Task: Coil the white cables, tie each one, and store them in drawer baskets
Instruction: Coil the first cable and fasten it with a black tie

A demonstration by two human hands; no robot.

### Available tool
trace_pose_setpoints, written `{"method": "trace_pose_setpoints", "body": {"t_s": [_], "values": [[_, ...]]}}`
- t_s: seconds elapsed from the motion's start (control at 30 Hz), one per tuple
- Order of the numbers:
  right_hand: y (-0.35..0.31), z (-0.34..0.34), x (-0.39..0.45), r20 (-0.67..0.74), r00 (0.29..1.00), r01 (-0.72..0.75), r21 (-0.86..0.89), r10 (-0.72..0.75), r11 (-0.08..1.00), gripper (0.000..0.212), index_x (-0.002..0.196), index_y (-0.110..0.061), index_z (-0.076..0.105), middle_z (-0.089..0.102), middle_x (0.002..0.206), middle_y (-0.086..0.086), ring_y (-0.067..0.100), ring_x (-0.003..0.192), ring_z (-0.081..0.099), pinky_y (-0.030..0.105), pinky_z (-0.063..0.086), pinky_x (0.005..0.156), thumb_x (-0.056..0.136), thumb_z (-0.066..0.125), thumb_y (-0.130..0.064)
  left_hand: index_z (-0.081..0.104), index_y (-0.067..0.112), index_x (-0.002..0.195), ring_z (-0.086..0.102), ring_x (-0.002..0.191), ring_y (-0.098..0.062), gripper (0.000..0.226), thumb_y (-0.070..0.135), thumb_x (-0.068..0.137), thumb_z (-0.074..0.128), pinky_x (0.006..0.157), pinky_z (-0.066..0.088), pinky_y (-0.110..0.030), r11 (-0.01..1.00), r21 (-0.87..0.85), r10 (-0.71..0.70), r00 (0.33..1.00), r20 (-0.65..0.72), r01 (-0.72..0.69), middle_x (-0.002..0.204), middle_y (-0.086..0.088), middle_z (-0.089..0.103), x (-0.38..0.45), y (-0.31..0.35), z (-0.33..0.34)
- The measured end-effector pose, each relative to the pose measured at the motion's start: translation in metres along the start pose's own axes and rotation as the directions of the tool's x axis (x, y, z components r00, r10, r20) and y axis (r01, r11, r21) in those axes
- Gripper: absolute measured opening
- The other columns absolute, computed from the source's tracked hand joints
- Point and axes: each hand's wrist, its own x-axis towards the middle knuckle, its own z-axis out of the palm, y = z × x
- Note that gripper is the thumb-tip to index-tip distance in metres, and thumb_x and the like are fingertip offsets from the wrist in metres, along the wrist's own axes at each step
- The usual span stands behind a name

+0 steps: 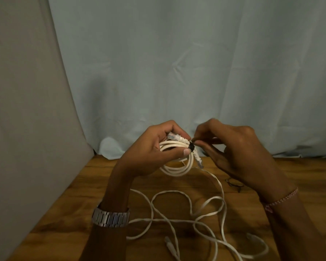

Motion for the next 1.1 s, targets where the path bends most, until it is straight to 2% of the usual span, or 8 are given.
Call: {"method": "trace_pose_setpoints", "body": {"t_s": [0.13, 0.27, 0.47, 0.57, 0.67, 0.83, 0.93, 1.1], "values": [[-0.003, -0.006, 0.0, 0.081, 0.99, -0.116, 0.05, 0.112, 0.992, 0.045, 0.105, -0.038, 0.035, 0.067, 0.091, -0.019, 0.003, 0.081, 0.071, 0.005, 0.054, 0.074, 0.086, 0.073, -0.024, 0.067, 0.014, 0.102, 0.072, 0.078, -0.019, 0.022, 0.014, 0.084, 0.08, 0.069, 0.059, -0.032, 0.998, 0.023, -0.052, 0.998, 0.042, 0.051, 0.09, -0.005, 0.074, 0.0, 0.001, 0.002], [-0.002, -0.013, 0.0, 0.106, 0.985, -0.149, 0.106, 0.138, 0.983, 0.044, 0.103, -0.033, 0.039, 0.075, 0.091, -0.011, 0.002, 0.088, 0.071, 0.014, 0.056, 0.082, 0.085, 0.077, -0.019, 0.068, 0.014, 0.102, 0.072, 0.078, -0.017, 0.024, 0.016, 0.082, 0.081, 0.071, 0.058, -0.031, 0.997, 0.03, -0.071, 0.995, 0.067, 0.069, 0.089, -0.005, 0.074, 0.001, 0.003, 0.004], [-0.006, -0.016, 0.001, 0.139, 0.981, -0.149, 0.111, 0.133, 0.983, 0.042, 0.104, -0.033, 0.038, 0.078, 0.091, -0.008, -0.003, 0.091, 0.07, 0.017, 0.057, 0.078, 0.086, 0.074, -0.019, 0.067, 0.015, 0.101, 0.072, 0.079, -0.022, 0.025, 0.017, 0.081, 0.082, 0.072, 0.059, -0.042, 0.996, 0.07, -0.055, 0.997, 0.054, 0.051, 0.089, -0.005, 0.073, 0.002, 0.003, 0.007], [-0.009, -0.017, 0.002, 0.129, 0.965, -0.247, 0.15, 0.228, 0.957, 0.046, 0.102, -0.036, 0.038, 0.078, 0.086, -0.013, -0.005, 0.081, 0.071, 0.02, 0.059, 0.072, 0.086, 0.077, -0.015, 0.066, 0.017, 0.101, 0.072, 0.079, -0.022, 0.026, 0.019, 0.081, 0.082, 0.072, 0.059, -0.042, 0.997, 0.052, -0.05, 0.998, 0.042, 0.048, 0.09, -0.004, 0.073, 0.003, 0.002, 0.007], [-0.014, -0.019, 0.003, 0.179, 0.896, -0.443, 0.311, 0.406, 0.841, 0.045, 0.107, -0.033, 0.045, 0.079, 0.082, -0.009, 0.004, 0.077, 0.075, 0.028, 0.062, 0.076, 0.085, 0.077, -0.01, 0.066, 0.018, 0.1, 0.071, 0.077, -0.017, 0.027, 0.016, 0.08, 0.083, 0.068, 0.058, -0.034, 0.999, 0.028, -0.04, 0.999, 0.009, 0.04, 0.088, -0.005, 0.072, 0.003, 0.001, 0.008], [-0.017, -0.019, 0.007, 0.287, 0.732, -0.632, 0.625, 0.618, 0.458, 0.038, 0.117, -0.016, 0.054, 0.08, 0.089, 0.005, 0.02, 0.087, 0.078, 0.046, 0.057, 0.095, 0.086, 0.074, -0.008, 0.064, 0.011, 0.102, 0.07, 0.074, -0.014, 0.029, 0.008, 0.08, 0.083, 0.066, 0.056, -0.026, 1.0, 0.021, -0.001, 0.997, -0.074, 0.003, 0.088, -0.006, 0.071, 0.006, -0.001, 0.014], [-0.018, -0.018, 0.009, 0.296, 0.707, -0.644, 0.644, 0.642, 0.413, 0.037, 0.118, -0.014, 0.056, 0.08, 0.092, 0.005, 0.017, 0.093, 0.077, 0.045, 0.051, 0.103, 0.087, 0.074, -0.009, 0.063, 0.013, 0.103, 0.071, 0.075, -0.015, 0.03, 0.01, 0.08, 0.083, 0.066, 0.058, -0.028, 0.999, 0.042, 0.014, 0.994, -0.108, -0.01, 0.088, -0.003, 0.072, 0.007, -0.002, 0.014], [-0.023, -0.013, 0.009, 0.266, 0.719, -0.638, 0.62, 0.642, 0.457, 0.039, 0.114, -0.015, 0.057, 0.08, 0.091, -0.001, 0.013, 0.087, 0.077, 0.034, 0.057, 0.088, 0.083, 0.079, -0.007, 0.063, 0.016, 0.105, 0.071, 0.079, -0.017, 0.034, 0.017, 0.078, 0.085, 0.07, 0.06, -0.039, 0.991, 0.13, 0.061, 0.986, -0.158, -0.041, 0.088, 0.002, 0.071, 0.007, -0.006, 0.014]]}}
